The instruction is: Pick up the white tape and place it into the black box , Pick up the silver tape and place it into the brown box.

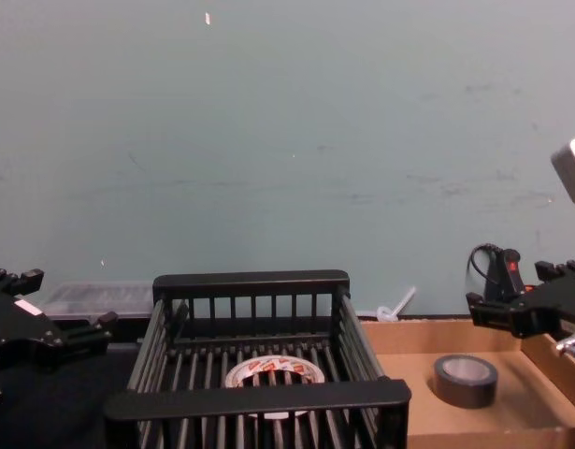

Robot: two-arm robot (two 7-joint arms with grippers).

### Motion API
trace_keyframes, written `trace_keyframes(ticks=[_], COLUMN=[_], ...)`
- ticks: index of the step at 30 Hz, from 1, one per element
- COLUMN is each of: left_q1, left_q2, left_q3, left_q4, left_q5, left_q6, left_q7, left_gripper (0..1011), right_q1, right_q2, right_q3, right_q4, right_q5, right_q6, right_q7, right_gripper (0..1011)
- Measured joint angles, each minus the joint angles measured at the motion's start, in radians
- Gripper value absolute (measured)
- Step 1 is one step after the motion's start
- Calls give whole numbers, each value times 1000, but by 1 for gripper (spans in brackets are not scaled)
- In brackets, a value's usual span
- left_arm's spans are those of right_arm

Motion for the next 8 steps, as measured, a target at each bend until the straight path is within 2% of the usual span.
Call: trace_keyframes(ticks=[8], left_q1=[0], left_q2=[0], left_q3=[0], left_q4=[0], left_q5=[0], left_q6=[0], left_q7=[0], left_gripper=[1001], right_q1=[0], right_q2=[0], right_q3=[0], right_q4=[0], right_q5=[0], right_q6=[0], right_q7=[0], right_gripper=[1002])
